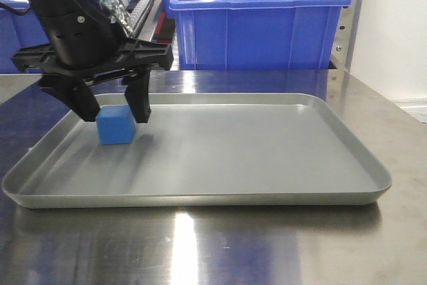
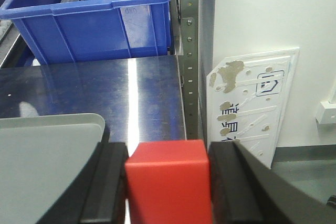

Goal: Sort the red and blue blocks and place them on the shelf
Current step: 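Close the left gripper on the blue cube, then lift the blue cube up off the tray with the left gripper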

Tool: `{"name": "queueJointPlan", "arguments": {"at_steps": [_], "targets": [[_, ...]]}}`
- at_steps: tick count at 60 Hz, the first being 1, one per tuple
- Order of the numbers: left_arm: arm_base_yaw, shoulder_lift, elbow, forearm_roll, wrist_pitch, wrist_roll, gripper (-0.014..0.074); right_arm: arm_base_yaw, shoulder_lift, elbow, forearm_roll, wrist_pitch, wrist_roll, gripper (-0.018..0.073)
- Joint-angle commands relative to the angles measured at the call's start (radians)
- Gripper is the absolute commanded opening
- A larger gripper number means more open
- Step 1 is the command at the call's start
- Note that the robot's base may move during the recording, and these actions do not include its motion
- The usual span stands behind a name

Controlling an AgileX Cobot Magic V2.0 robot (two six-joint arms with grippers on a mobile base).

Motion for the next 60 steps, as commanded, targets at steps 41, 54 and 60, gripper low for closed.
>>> {"name": "queueJointPlan", "arguments": {"at_steps": [41,54,60], "targets": [[-0.003,-0.208,-0.031,0.165,0.004,0.012,0.0122,-0.008,0.001,-0.03,-0.007,-0.088,-0.007,0.0055],[0.0,-0.351,0.003,0.234,-0.019,0.012,0.0122,-0.008,0.001,-0.03,-0.007,-0.088,-0.007,0.0055],[0.022,-0.426,0.055,0.234,-0.069,0.008,0.0122,-0.008,0.001,-0.03,-0.007,-0.088,-0.007,0.0055]]}}
